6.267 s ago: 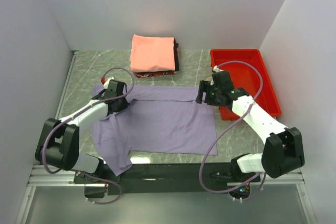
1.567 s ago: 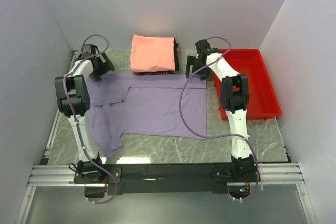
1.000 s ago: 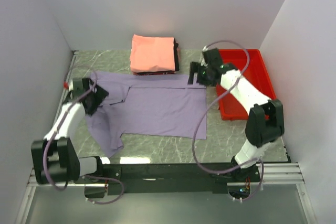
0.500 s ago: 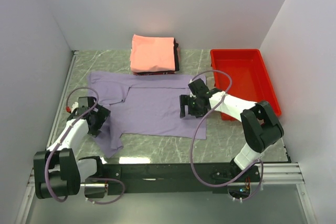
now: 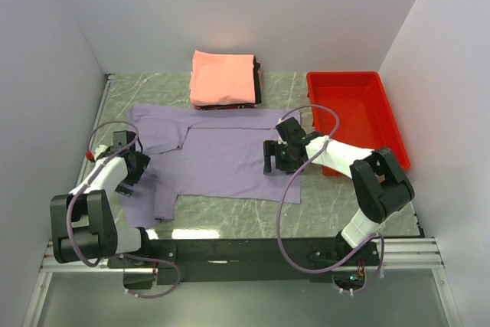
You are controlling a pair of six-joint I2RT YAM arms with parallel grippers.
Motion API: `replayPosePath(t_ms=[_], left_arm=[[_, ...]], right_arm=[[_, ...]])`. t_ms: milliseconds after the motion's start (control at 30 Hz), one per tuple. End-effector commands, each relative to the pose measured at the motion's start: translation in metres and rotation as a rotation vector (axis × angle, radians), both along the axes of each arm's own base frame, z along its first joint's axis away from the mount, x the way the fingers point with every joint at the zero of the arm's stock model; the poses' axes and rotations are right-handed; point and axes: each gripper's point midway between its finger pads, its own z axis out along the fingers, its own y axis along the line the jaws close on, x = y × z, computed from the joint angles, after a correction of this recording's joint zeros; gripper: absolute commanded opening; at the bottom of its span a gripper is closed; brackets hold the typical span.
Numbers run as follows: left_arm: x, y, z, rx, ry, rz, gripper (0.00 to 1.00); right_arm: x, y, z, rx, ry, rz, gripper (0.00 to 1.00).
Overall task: Fold and stack the t-shirts
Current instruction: Fold the tshirt
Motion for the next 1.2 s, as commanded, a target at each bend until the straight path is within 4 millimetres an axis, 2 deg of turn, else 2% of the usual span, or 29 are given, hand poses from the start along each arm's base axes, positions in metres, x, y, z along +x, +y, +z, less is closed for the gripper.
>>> replayPosePath(t_ms=[0,67,167,233,300,333,367,433,467,533,567,633,833,933,967,1033,1167], left_arm=[[0.006,0.021,0.028,0.100,-0.007,0.048,0.99],[0.010,0.024,0.046,0.114,-0.036,0.065,0.99],[0.015,0.016,0.061,0.074,-0.097,0.039,0.99],[0.010,0.006,0.067,0.031,-0.122,0.014,0.99],[0.000,-0.004,0.063,-0.012,-0.128,0.004,0.99],[-0.002,-0.016,0.067,-0.061,-0.166,-0.024,1.00],[-0.015,-0.022,0.054,-0.087,-0.143,-0.020,1.00],[-0.026,-0.037,0.052,-0.155,-0.174,-0.031,0.99],[-0.035,-0.045,0.039,-0.186,-0.162,-0.047,0.99],[-0.043,-0.051,0.034,-0.209,-0.185,-0.051,0.99],[-0.049,-0.056,0.024,-0.233,-0.172,-0.027,0.99],[-0.049,-0.064,0.019,-0.251,-0.183,-0.056,1.00],[-0.063,-0.045,-0.009,-0.174,-0.039,0.043,0.99],[-0.068,-0.031,-0.016,-0.107,0.042,0.083,0.99],[-0.065,-0.027,-0.013,-0.090,0.047,0.099,1.00],[-0.071,-0.014,-0.013,-0.030,0.093,0.142,0.99],[-0.056,-0.001,0.006,0.013,0.053,0.170,0.99]], right_arm=[[0.008,-0.001,0.014,0.014,-0.055,0.003,0.92],[0.008,0.001,0.020,0.023,-0.063,0.012,0.92],[0.010,0.004,0.033,0.041,-0.087,0.024,0.92],[0.011,0.005,0.042,0.055,-0.110,0.029,0.93],[0.010,0.004,0.048,0.057,-0.121,0.031,0.92],[0.011,0.005,0.053,0.065,-0.134,0.033,0.93],[0.010,0.004,0.053,0.064,-0.133,0.035,0.93],[0.008,0.004,0.055,0.069,-0.136,0.038,0.93],[0.009,0.005,0.057,0.073,-0.141,0.039,0.93],[0.009,0.006,0.058,0.080,-0.141,0.043,0.93],[0.009,0.007,0.059,0.087,-0.142,0.049,0.93],[0.007,0.007,0.059,0.090,-0.142,0.051,0.93],[0.007,0.006,0.059,0.082,-0.146,0.051,0.93],[0.009,0.004,0.060,0.072,-0.151,0.044,0.93],[0.008,0.003,0.059,0.068,-0.148,0.043,0.93],[0.009,0.001,0.059,0.058,-0.153,0.039,0.93],[0.009,-0.001,0.059,0.044,-0.152,0.034,0.93]])
